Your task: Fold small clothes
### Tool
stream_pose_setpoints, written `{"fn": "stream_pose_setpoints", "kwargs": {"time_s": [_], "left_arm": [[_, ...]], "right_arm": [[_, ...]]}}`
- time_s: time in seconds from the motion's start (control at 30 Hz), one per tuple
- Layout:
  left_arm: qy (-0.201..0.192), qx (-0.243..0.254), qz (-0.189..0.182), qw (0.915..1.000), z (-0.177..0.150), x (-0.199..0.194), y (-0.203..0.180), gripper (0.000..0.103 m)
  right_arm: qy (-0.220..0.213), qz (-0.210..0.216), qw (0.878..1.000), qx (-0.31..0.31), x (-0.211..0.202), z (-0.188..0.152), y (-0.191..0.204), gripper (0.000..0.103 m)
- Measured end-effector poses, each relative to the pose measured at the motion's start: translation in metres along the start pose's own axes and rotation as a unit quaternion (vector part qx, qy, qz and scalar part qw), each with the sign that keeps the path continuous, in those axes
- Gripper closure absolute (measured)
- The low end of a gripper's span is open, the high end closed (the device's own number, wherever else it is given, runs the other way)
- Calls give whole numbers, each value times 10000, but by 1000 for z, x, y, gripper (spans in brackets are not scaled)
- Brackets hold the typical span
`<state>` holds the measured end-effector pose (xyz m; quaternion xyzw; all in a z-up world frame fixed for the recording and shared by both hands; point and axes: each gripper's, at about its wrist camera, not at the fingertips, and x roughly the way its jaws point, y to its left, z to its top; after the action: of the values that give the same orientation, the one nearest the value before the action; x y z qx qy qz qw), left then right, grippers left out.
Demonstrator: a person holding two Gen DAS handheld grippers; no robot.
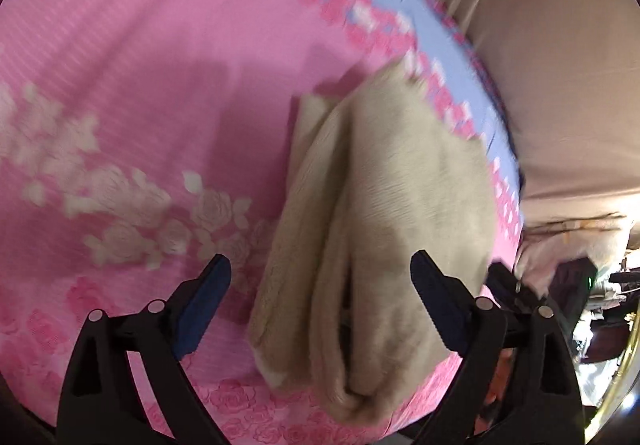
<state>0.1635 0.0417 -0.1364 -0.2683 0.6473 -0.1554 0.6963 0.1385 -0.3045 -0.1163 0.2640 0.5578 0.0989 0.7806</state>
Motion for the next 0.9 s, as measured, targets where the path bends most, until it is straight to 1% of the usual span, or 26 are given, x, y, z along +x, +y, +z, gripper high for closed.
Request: {"fn": "stream_pose_setpoints", "kwargs": {"time_s": [0.07, 0.1, 0.13, 0.17, 0.2, 0.23, 0.27, 0.3, 0.37, 0.4, 0.47, 0.5, 0.53, 0.57, 0.6, 0.63, 0.67, 0.73, 0.8, 0.83, 0.9], "left_arm": [[269, -25, -77, 9996, -1, 21, 0, 16], [286, -42, -98, 9995, -1, 25, -1, 17], [156, 41, -86, 9998, -1, 24, -7, 34], [189, 159, -250, 9994, -1, 24, -14, 48], [236, 261, -224, 9991, 0, 24, -25, 54], [177, 360, -129, 9991, 0, 22, -35, 61], [142, 538, -134, 9984, -1, 19, -46, 63], [113, 791, -237, 9965, -4, 14, -63, 65], [88, 1074, -422, 9933, -10, 9, -88, 65], [36, 1239, -558, 9907, -15, 7, -102, 65], [-30, 1381, -563, 9888, -21, 13, -118, 60], [-72, 1445, -446, 9885, -24, 22, -124, 51], [-62, 1471, -265, 9888, -27, 33, -128, 45], [-12, 1436, -89, 9896, -27, 43, -130, 43], [118, 1299, -42, 9914, -28, 54, -131, 43], [226, 1138, -176, 9931, -28, 59, -129, 41], [272, 967, -278, 9946, -29, 65, -130, 38], [200, 884, -236, 9956, -30, 68, -130, 24], [307, 840, -275, 9956, -30, 76, -137, 20], [370, 798, -276, 9957, -30, 82, -140, 16], [396, 760, -153, 9962, -30, 93, -140, 9]], "right_arm": [[384, 222, 9988, 197, 25, -2, -7, 26], [392, 341, 9983, 246, 31, -4, -9, 32], [268, 405, 9986, 207, 29, -7, -7, 47], [141, 465, 9987, 165, 23, -9, -5, 54], [10, 508, 9986, 131, 14, -11, -3, 61], [-147, 469, 9988, 9, 1, -14, 2, 63], [-323, 424, 9985, -135, -14, -19, 7, 63], [-467, 391, 9979, -202, -25, -22, 9, 63], [-794, 236, 9963, -240, -57, -31, 5, 63], [-950, 164, 9952, -172, -75, -36, -4, 63], [-1065, -25, 9943, -46, -92, -44, -26, 59], [-1033, -151, 9945, 16, -93, -46, -37, 55], [-918, -330, 9951, 162, -89, -50, -53, 52], [-722, -485, 9957, 305, -79, -53, -69, 51], [-617, -620, 9952, 427, -72, -56, -81, 48], [-648, -629, 9944, 552, -70, -60, -90, 47], [-764, -490, 9934, 697, -71, -63, -98, 45], [-883, -262, 9921, 851, -76, -65, -104, 37], [-867, -205, 9933, 730, -78, -63, -104, 36], [-832, -191, 9942, 658, -79, -62, -105, 33], [-769, -41, 9953, 588, -76, -58, -108, 28]]}}
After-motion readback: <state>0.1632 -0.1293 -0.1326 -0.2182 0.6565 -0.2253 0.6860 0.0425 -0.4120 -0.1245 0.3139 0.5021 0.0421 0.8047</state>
